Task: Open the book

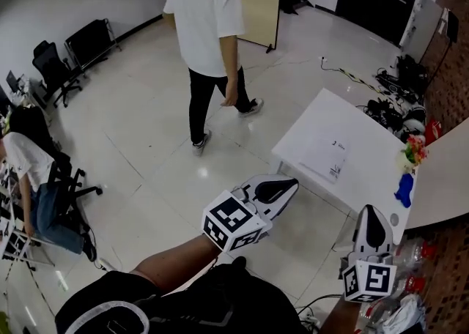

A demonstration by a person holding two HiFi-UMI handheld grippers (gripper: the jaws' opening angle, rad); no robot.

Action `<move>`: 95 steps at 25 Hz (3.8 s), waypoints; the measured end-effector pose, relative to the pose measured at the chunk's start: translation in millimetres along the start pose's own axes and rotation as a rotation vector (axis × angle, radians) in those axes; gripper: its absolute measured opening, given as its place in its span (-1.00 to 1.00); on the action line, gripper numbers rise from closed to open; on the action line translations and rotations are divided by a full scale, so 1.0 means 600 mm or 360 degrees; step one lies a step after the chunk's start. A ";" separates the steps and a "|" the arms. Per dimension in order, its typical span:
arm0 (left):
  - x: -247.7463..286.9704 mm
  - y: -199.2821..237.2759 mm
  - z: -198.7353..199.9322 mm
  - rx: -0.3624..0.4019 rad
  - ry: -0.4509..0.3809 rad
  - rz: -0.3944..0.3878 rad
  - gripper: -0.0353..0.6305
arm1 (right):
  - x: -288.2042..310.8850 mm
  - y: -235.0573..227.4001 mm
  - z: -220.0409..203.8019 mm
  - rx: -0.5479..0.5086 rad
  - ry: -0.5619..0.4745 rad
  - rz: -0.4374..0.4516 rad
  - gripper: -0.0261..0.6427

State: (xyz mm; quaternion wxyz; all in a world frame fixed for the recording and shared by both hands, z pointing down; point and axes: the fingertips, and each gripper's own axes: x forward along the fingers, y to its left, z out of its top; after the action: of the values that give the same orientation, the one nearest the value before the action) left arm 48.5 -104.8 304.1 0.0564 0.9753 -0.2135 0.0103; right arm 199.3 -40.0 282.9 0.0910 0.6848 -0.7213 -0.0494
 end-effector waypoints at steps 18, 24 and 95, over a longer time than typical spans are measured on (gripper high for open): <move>0.261 0.258 -0.027 -0.0046 0.0108 0.0167 -0.90 | 0.356 -0.131 -0.050 -0.0070 0.0038 0.0211 -0.92; 0.334 0.314 -0.035 -0.0030 0.0158 0.0257 -0.90 | 0.448 -0.169 -0.076 -0.0178 0.0100 0.0361 -0.92; 0.389 0.450 -0.446 -0.0411 0.0838 0.0019 -0.90 | 0.602 0.111 -0.594 -0.0504 0.1293 0.1012 -0.88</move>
State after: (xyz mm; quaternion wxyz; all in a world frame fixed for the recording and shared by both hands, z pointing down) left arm 148.9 -414.7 608.5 0.2334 0.9225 -0.1969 0.2361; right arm 188.3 -377.1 667.6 0.4753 0.3745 -0.7835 0.1414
